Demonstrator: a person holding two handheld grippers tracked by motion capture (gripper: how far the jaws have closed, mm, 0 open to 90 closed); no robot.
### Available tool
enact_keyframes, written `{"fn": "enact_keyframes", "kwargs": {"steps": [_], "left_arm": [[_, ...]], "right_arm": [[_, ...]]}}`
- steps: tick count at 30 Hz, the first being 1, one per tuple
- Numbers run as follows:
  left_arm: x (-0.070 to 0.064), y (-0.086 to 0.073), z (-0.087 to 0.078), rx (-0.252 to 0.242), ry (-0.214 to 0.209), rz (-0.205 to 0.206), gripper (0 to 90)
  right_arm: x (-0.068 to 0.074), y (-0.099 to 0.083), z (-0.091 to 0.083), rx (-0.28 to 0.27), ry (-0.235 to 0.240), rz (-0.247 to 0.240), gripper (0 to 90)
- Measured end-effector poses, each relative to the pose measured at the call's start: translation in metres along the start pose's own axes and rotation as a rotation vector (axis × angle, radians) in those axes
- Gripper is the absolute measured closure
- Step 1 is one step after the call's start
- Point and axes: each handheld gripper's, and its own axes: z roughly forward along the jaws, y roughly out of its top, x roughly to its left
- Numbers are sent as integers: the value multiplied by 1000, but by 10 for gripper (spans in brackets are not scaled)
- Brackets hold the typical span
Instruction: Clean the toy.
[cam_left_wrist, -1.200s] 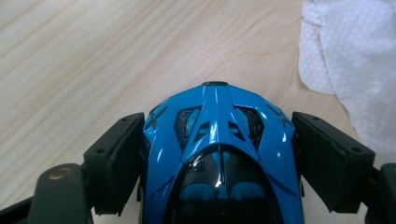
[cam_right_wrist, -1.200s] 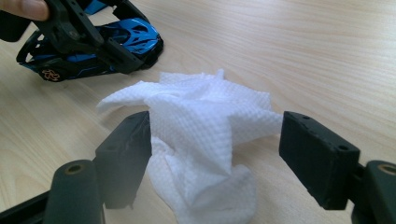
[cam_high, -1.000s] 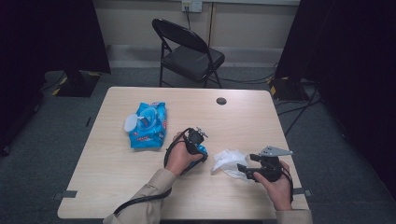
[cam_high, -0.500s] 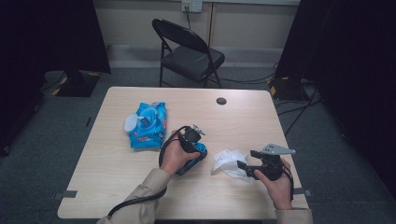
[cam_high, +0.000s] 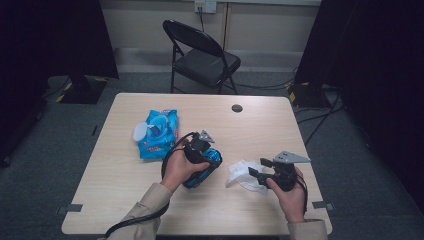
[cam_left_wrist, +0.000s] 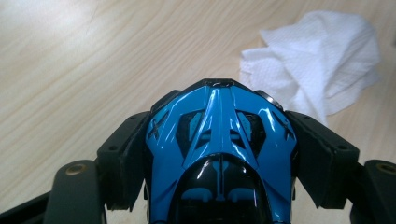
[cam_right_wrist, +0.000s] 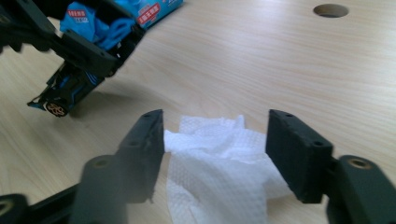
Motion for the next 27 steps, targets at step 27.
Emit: {"fn": "enact_keyframes", "kwargs": {"steps": [27], "left_arm": [[-13, -8, -36, -101, -81, 20, 262]], "right_arm": [[14, -25, 45, 251, -106, -106, 740]]}}
